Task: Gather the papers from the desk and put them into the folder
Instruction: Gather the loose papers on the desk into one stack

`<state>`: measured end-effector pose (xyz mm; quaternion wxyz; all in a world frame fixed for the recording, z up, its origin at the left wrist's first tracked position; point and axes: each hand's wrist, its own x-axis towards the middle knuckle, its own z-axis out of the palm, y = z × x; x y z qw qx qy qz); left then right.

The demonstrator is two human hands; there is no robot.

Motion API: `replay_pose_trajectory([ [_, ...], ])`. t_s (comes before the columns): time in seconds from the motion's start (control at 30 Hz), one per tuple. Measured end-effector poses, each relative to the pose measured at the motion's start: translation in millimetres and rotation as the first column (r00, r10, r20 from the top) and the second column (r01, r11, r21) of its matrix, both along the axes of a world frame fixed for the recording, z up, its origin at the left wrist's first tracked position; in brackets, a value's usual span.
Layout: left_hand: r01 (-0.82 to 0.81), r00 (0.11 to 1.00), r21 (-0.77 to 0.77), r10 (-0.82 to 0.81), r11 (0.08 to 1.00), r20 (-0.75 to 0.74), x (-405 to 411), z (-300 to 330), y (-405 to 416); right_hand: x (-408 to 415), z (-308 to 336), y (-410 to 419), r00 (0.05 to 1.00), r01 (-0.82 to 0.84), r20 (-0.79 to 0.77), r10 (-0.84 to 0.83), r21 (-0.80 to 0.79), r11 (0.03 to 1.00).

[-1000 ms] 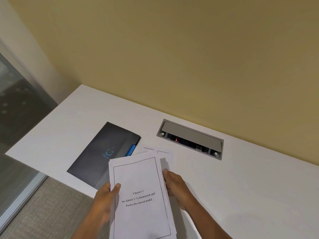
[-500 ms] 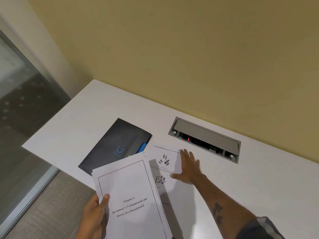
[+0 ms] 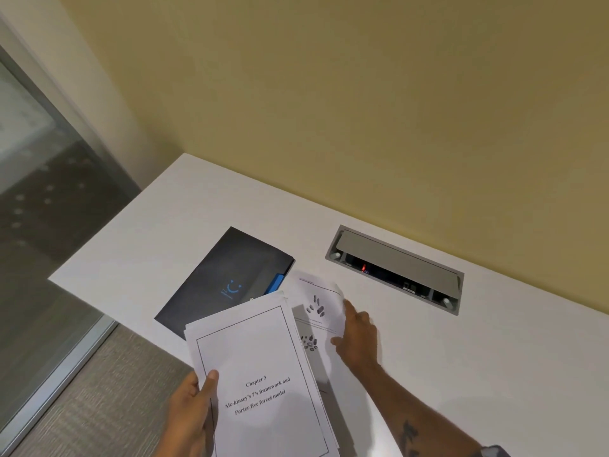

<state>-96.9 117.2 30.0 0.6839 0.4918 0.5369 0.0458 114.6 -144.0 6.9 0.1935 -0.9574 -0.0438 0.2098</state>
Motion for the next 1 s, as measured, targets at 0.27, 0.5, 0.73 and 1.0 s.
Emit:
replay_pose_trajectory([
  [0.27,0.063,0.998,0.007,-0.063,0.998,0.007,7,3,1,-29,-8,-5,0.832,0.554,-0.313,-0.457,0.448,0.702],
  [0.5,0.186,0.982,0.017,-0.186,0.982,0.018,28,15,-5,-40,-2,-60,0.808,0.588,-0.339,-0.483,0.528,0.613],
  [0.73,0.392,0.918,0.070,-0.394,0.917,0.031,67,33,-38,-49,42,-77,0.797,0.592,-0.540,-0.271,0.607,0.530],
  [1.0,0.560,0.825,0.107,-0.541,0.822,-0.162,85,37,-68,-63,64,-76,0.777,0.592,-0.621,-0.104,0.664,0.456],
])
